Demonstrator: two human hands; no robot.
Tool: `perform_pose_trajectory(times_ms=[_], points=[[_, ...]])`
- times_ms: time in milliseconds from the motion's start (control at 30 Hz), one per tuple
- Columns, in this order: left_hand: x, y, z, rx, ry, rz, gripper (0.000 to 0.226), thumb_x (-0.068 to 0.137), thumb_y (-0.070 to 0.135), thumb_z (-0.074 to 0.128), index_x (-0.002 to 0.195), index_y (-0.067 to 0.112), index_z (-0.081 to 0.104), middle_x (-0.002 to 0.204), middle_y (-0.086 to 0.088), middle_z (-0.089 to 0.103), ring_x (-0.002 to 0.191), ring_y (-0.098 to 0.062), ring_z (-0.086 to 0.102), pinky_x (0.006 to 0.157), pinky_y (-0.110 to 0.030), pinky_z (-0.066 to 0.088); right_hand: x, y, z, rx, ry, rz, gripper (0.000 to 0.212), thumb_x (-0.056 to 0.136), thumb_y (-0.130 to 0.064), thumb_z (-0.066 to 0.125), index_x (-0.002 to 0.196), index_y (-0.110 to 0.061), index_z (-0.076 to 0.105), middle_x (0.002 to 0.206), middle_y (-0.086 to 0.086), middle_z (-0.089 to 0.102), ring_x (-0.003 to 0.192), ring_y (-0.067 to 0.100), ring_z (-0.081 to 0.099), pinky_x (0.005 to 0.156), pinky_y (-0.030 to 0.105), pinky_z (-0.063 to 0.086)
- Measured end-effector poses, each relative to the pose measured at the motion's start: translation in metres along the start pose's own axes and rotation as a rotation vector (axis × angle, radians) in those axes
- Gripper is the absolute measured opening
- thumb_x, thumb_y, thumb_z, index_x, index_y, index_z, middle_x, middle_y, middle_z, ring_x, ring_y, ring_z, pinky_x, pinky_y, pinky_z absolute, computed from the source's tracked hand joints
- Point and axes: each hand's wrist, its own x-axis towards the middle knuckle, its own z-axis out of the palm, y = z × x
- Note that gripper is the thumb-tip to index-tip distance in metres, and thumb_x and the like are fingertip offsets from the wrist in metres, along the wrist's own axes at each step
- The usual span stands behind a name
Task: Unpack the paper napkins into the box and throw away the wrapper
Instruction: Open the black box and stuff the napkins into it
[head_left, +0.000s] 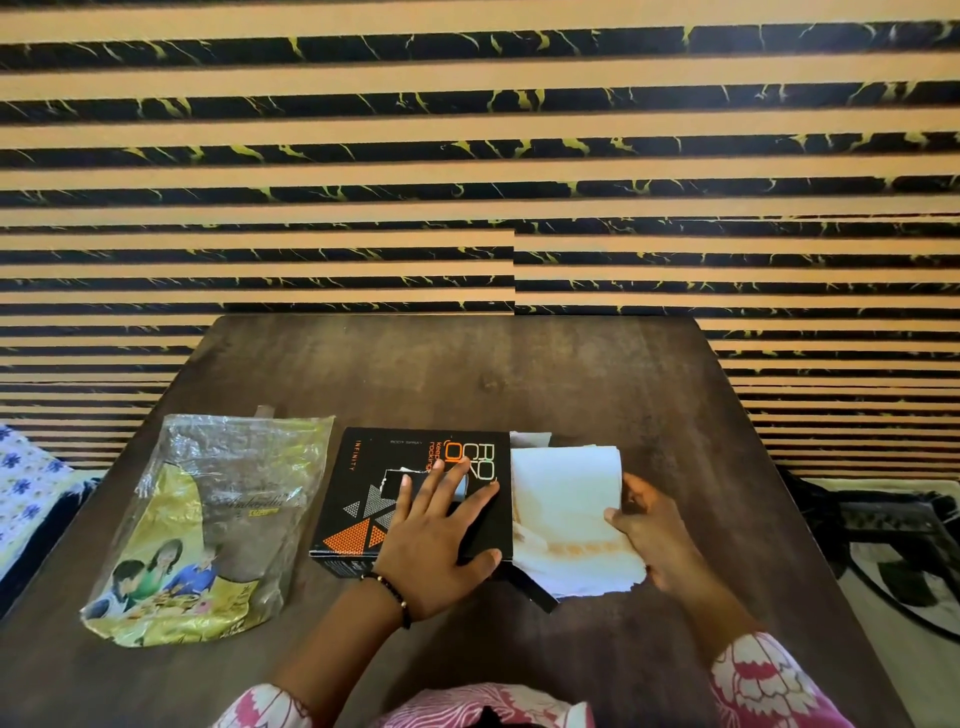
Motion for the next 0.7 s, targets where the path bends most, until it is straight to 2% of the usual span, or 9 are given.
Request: perform_pose_trajectory(times_ms=[200,333,467,600,700], points=[[-0.001,0.0,0.001,-0.011,0.019,0.006,0.082,0.067,0.071,0.012,0.144,0.043,0.005,0.156,0.006,-0.013,0.142,-0.021,-0.019,0.109,-0.045,-0.019,0.001,-0.005,0.0,-0.191,0.008,-0.02,0.047,0.086,-0.006,0.061,0.131,-0.012,0.049,0.13,0.007,0.058,0.113,0.028,0.058,0.094,0.045,0.051],[-0.001,0.001,0.0,-0.019,0.016,0.007,0.083,0.066,0.071,0.012,0.144,0.042,0.005,0.154,0.007,-0.014,0.138,-0.018,-0.023,0.109,-0.045,-0.019,-0.001,-0.014,0.013,-0.427,0.083,-0.105,0.039,0.086,-0.014,0.062,0.124,-0.014,0.055,0.124,0.005,0.062,0.107,0.024,0.061,0.08,0.031,0.049],[-0.002,0.001,-0.001,0.0,-0.005,-0.004,0.084,0.064,0.072,0.01,0.143,0.044,0.001,0.156,0.006,-0.015,0.133,-0.013,-0.027,0.11,-0.046,-0.018,0.0,-0.021,0.024,-0.607,0.09,-0.172,0.037,0.085,-0.02,0.061,0.122,-0.017,0.056,0.121,0.003,0.064,0.104,0.023,0.063,0.077,0.028,0.049],[-0.002,0.001,-0.002,-0.002,-0.005,-0.013,0.084,0.065,0.072,0.01,0.143,0.043,0.001,0.156,0.006,-0.015,0.132,-0.012,-0.028,0.109,-0.045,-0.019,0.003,-0.024,0.023,-0.599,0.046,-0.136,0.033,0.085,-0.022,0.062,0.117,-0.013,0.058,0.119,0.005,0.065,0.101,0.022,0.063,0.072,0.026,0.048],[-0.003,0.0,-0.001,0.018,-0.001,-0.011,0.083,0.065,0.072,0.009,0.143,0.045,0.0,0.155,0.008,-0.018,0.134,-0.013,-0.027,0.11,-0.044,-0.018,0.004,-0.018,0.015,-0.535,0.014,-0.04,0.021,0.084,-0.022,0.064,0.102,-0.012,0.061,0.11,0.006,0.067,0.094,0.022,0.064,0.074,0.03,0.053]])
